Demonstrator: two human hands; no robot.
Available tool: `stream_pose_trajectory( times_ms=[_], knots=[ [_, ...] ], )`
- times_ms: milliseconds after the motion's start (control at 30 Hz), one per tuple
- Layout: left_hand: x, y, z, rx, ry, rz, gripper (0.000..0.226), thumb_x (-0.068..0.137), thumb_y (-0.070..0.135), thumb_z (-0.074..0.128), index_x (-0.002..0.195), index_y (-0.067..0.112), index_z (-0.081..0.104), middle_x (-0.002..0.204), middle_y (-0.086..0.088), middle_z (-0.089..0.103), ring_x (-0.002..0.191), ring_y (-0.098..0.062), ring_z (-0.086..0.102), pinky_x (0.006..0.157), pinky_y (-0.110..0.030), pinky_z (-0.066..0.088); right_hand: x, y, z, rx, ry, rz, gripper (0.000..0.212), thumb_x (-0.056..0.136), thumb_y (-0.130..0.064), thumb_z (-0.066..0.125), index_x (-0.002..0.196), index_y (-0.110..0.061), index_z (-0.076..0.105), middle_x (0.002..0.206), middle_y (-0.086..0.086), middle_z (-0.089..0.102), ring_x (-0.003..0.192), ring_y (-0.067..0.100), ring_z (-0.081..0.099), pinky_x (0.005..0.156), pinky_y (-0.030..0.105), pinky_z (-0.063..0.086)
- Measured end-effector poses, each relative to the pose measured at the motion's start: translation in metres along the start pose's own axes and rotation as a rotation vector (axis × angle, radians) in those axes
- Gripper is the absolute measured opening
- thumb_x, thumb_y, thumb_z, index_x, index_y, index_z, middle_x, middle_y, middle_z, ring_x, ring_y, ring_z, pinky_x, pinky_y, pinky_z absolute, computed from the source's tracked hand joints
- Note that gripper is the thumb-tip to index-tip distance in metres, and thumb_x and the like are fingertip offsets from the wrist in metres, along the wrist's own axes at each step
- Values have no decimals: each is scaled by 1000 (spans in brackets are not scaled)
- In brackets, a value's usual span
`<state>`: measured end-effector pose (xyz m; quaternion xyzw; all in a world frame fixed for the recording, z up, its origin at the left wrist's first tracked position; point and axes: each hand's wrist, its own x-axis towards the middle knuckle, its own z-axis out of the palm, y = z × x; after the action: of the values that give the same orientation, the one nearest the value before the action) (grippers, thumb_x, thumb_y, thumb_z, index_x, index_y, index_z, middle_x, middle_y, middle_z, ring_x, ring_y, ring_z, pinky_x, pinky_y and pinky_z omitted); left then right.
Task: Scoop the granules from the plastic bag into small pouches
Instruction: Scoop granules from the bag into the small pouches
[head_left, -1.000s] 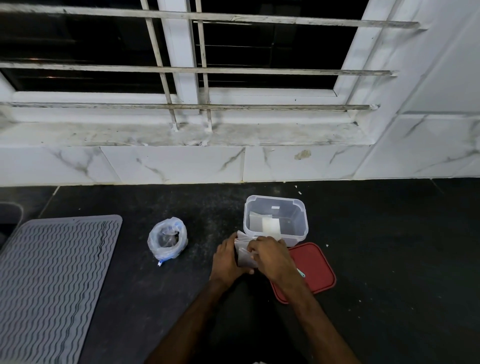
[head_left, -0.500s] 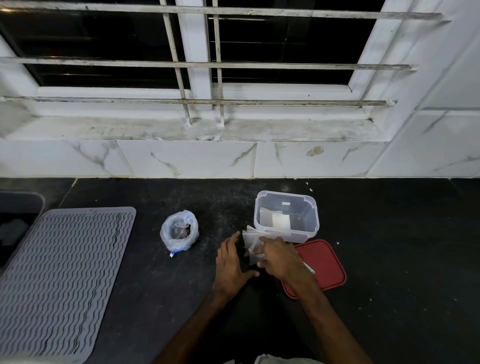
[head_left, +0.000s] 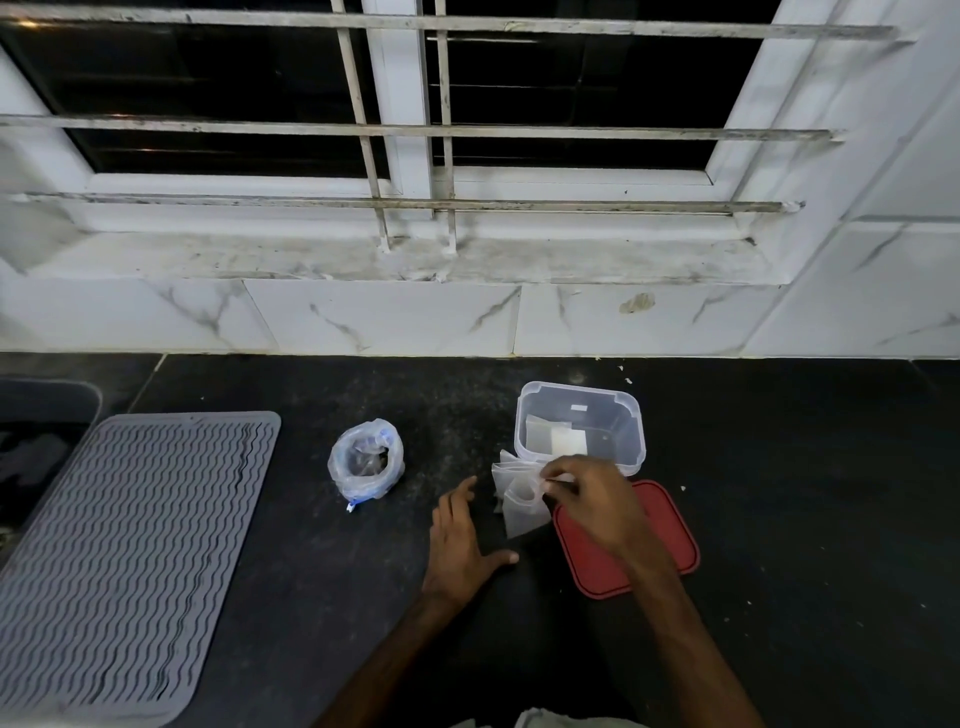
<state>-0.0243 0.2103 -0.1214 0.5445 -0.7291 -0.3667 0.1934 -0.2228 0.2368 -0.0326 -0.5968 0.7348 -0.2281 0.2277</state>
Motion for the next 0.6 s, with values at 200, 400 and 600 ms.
stream_pose_trajectory(
  times_ms=[200, 400, 600],
  knots=[
    [-7, 1, -43, -59, 265, 85, 73, 81, 51, 72, 138, 17, 42, 129, 5, 45, 118, -9, 44, 102, -26, 37, -8, 64, -5, -314, -94, 414, 22, 88, -40, 64, 81, -19, 68, 82, -4, 65, 78, 14, 63, 71, 29, 51],
    [15, -27, -112, -50, 697, -230, 59, 86, 49, 66, 121, 5, 50, 121, -17, 50, 111, -31, 49, 91, -46, 48, -15, 69, 17, -317, -151, 492, 23, 86, -34, 68, 103, -20, 65, 104, -2, 65, 92, 16, 59, 82, 29, 47],
    [40, -49, -122, -245, 413, -712, 97, 75, 62, 72, 140, 1, 34, 144, -24, 32, 132, -39, 37, 105, -51, 41, -19, 59, 0, -267, -75, 429, 12, 89, -35, 63, 85, -25, 68, 89, -4, 67, 87, 18, 64, 74, 30, 48]
  ],
)
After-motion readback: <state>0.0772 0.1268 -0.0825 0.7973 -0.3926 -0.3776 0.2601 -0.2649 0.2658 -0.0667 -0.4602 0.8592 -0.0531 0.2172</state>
